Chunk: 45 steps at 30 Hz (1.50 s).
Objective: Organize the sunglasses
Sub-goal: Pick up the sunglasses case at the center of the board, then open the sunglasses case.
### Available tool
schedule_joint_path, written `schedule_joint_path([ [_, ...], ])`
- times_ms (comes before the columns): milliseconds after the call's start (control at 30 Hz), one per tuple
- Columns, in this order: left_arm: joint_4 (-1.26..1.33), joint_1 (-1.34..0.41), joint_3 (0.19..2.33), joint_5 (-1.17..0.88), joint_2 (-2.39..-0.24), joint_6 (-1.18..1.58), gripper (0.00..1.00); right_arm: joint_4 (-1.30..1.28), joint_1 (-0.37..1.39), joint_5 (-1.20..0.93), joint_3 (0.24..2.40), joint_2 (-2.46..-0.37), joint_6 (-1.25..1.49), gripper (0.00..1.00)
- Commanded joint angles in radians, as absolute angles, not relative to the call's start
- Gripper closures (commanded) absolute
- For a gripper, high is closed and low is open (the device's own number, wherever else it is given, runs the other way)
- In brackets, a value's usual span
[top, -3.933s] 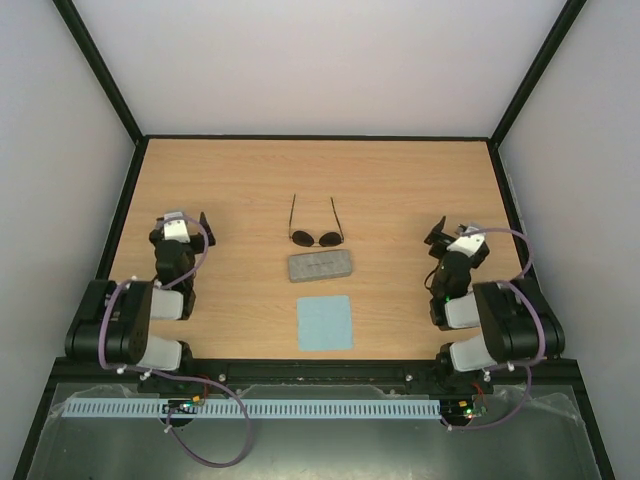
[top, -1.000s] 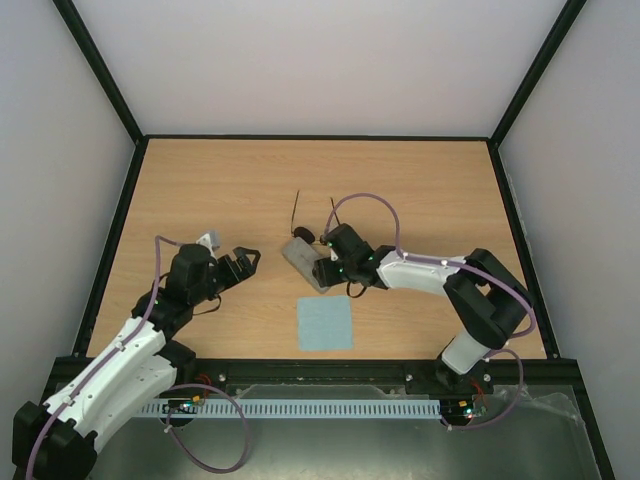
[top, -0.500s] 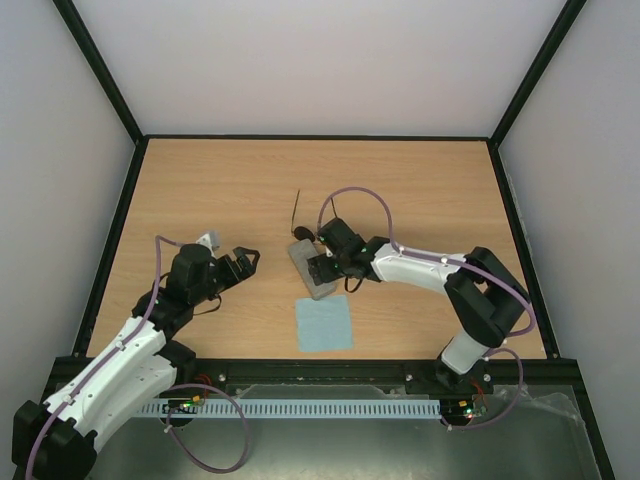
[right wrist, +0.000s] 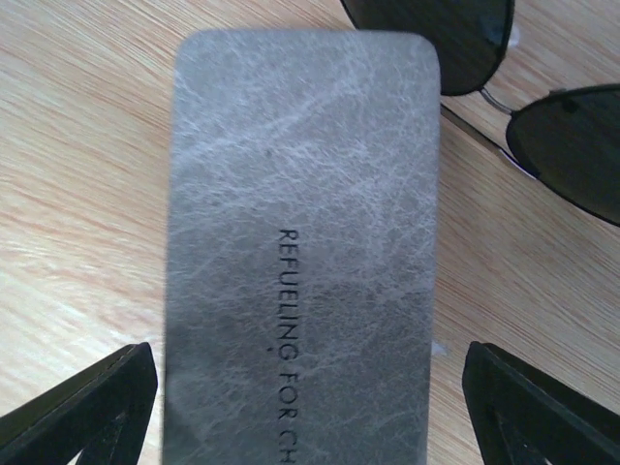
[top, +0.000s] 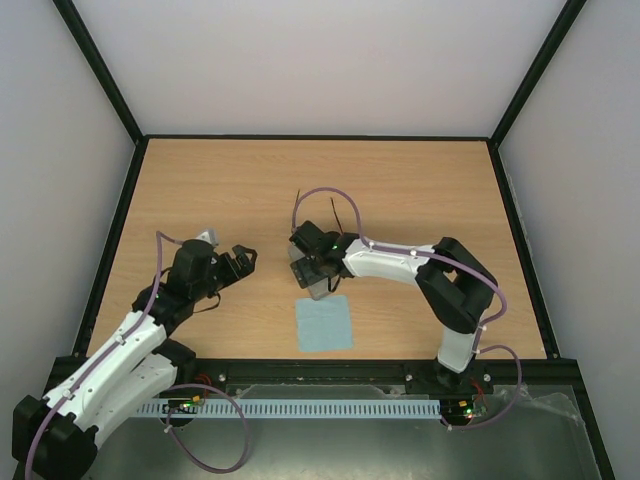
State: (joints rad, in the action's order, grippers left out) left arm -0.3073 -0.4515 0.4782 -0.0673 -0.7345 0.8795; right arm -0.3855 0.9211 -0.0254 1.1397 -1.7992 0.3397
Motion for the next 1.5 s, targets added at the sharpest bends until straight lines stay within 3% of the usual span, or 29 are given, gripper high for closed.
schedule_joint_path([
  [0, -0.331, -0.456, 0.503, -0.053, -0.745, 0.868, 0.00, -0.476, 0.935, 0.081, 1.178, -1.840, 0.327, 0.13],
  [167, -0.330, -0.457, 0.509, -0.057, -0.756, 0.864, 0.00, -0.475, 0.935, 0.075, 1.183, -1.857, 0.322, 0.19],
  [400, -0.324, -0.457, 0.494, -0.061, -0.756, 0.868, 0.01, -0.455, 0.936, 0.065, 1.175, -1.855, 0.322, 0.37],
  [967, -0.296, -0.478, 0.527, -0.161, -0.775, 0.910, 0.00, -0.473, 0.915, -0.231, 1.238, -1.577, 0.427, 0.40],
  [1467, -0.094, -0.599, 0.475, -0.152, -0.777, 1.061, 0.01, -0.171, 0.865, -0.434, 1.032, -1.455, 0.696, 0.45],
])
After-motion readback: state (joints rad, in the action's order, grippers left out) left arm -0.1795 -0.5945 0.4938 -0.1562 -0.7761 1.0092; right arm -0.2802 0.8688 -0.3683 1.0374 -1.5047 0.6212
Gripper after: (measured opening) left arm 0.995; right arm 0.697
